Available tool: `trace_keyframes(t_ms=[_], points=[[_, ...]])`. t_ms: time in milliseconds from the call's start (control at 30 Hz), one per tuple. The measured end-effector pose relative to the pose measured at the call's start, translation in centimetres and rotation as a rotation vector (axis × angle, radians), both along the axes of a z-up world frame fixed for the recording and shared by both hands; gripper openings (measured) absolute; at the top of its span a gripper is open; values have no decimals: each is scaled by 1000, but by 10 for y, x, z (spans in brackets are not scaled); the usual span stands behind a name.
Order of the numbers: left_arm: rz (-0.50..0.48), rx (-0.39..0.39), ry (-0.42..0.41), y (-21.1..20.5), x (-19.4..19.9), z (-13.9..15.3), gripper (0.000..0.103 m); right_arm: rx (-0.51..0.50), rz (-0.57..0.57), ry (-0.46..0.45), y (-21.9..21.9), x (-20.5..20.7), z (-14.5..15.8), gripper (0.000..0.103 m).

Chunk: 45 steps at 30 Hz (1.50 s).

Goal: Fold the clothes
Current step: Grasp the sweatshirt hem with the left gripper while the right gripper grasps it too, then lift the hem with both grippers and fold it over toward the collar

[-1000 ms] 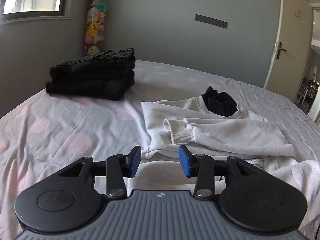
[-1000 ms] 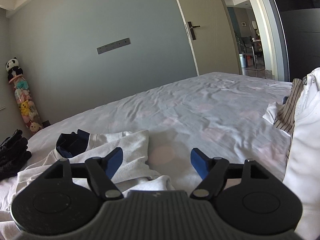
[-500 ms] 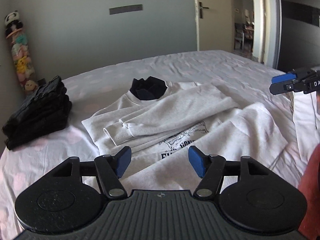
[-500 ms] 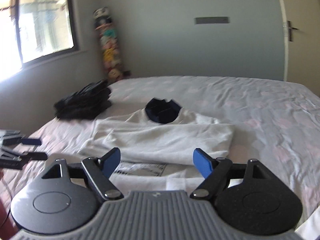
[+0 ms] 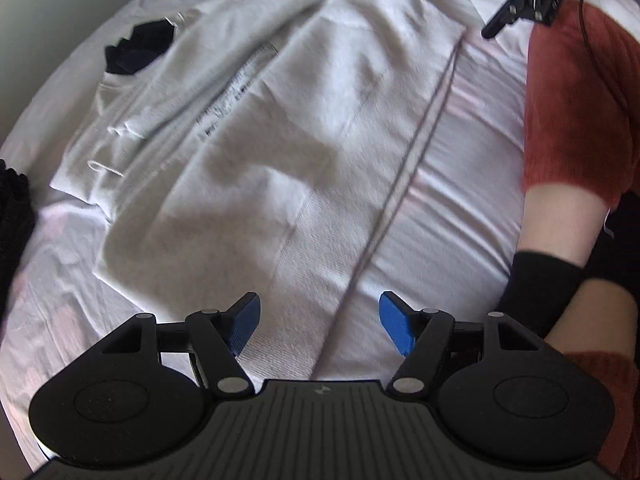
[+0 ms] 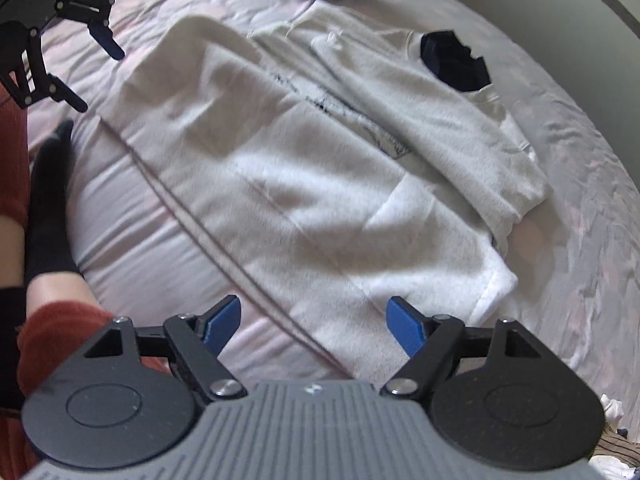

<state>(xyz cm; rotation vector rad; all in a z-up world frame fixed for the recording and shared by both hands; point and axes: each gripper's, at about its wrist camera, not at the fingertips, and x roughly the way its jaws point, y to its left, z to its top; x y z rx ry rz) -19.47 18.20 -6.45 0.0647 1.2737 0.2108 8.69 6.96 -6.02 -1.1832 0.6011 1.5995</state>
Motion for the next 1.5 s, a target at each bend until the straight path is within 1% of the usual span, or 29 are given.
trace_keyframes(t_ms=[100,167,300,433,600,633,700,767,800,867,900,933,967,1033,1067,1200,1300,1367,1400,1433,1500], points=[[-5,-39,83,4,0,-28,78,-82,-1,-24,9,8,-23,82],[5,-72,116,9,-1,-41,78,-118,11,-50,15,11,-38,82],[11,-64,167,15,-1,-61,78,-181,29,-71,25,20,-62,82],[54,-53,154,22,-4,-70,77,-207,36,-64,31,30,-81,82],[101,-33,139,22,-7,-77,77,-195,39,-26,31,38,-93,82],[98,-20,138,20,-8,-77,77,-188,37,-19,31,40,-94,80],[102,6,135,18,-10,-76,72,-159,26,-16,28,42,-91,73],[122,27,132,18,-12,-75,60,-126,0,-20,24,45,-87,61],[132,46,132,17,-12,-74,56,-111,-12,-23,22,46,-85,58],[136,96,134,15,-14,-72,31,-83,-31,-42,18,44,-82,45],[131,125,136,13,-14,-71,24,-71,-38,-57,16,42,-80,42],[123,158,137,10,-14,-70,13,-58,-44,-72,15,40,-79,32],[115,188,138,8,-15,-69,11,-43,-45,-98,14,35,-76,21],[121,200,110,5,-18,-61,11,2,-44,-156,9,25,-68,13],[134,211,85,5,-22,-54,10,31,-51,-170,6,22,-60,12],[205,266,-48,-1,-37,-13,10,168,-97,-200,-17,10,-24,12],[253,272,-165,-7,-44,23,10,272,-130,-217,-37,3,5,11],[274,270,-233,-20,-36,45,9,334,-146,-221,-51,-1,23,11],[281,269,-260,-24,-25,56,9,362,-153,-219,-58,-3,31,11],[287,269,-285,-25,-30,64,9,391,-160,-218,-65,-5,40,11],[290,277,-318,-40,-36,77,9,447,-173,-215,-79,-10,56,11]])
